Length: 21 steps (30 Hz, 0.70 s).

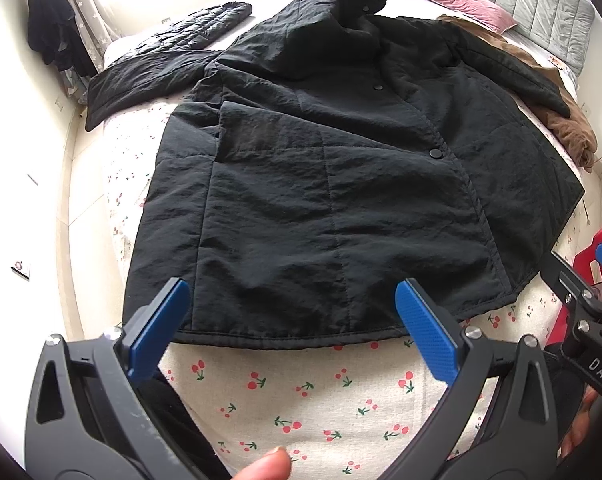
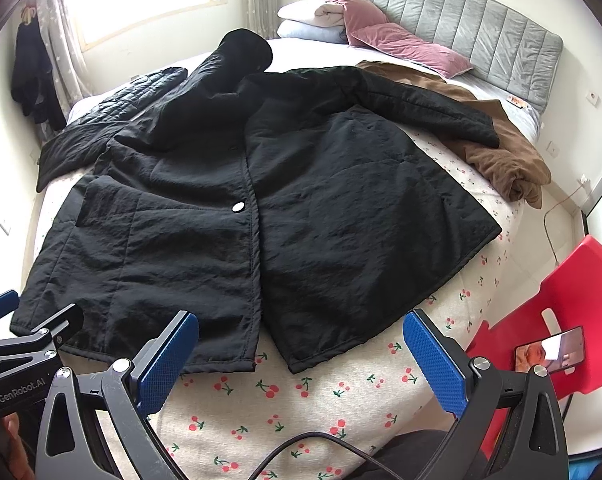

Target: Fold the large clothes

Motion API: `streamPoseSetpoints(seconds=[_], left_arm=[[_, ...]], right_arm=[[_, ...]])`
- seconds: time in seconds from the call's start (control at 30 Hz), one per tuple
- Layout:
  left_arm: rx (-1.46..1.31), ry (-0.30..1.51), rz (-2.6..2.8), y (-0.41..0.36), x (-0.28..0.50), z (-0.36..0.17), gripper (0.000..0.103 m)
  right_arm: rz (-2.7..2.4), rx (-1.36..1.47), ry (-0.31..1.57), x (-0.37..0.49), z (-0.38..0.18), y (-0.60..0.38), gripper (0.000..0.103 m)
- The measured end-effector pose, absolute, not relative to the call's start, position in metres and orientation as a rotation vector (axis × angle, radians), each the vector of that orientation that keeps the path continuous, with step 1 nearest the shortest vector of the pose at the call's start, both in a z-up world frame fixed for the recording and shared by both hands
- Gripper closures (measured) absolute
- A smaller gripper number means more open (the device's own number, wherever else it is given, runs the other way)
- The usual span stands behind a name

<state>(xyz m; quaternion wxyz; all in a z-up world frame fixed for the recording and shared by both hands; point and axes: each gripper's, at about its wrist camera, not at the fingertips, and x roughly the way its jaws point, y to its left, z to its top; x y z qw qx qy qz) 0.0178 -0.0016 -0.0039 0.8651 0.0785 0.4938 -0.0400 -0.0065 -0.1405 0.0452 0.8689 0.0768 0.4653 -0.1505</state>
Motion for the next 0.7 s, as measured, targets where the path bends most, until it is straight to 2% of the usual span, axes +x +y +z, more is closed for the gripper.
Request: streamPoseSetpoints(seconds=[0.5, 0.7], left_arm=[[0.162, 1.048, -0.073, 0.003, 0.026, -0.007, 0.000], [0.188, 0.994, -0.137, 0.003, 0.029, -0.006, 0.000]], right_arm=[[-0.308, 0.121, 0.973, 0.003, 0.048, -0.154, 0.000], [-0.277, 0.082, 0.983, 0.011, 0.046, -0.166, 0.000]])
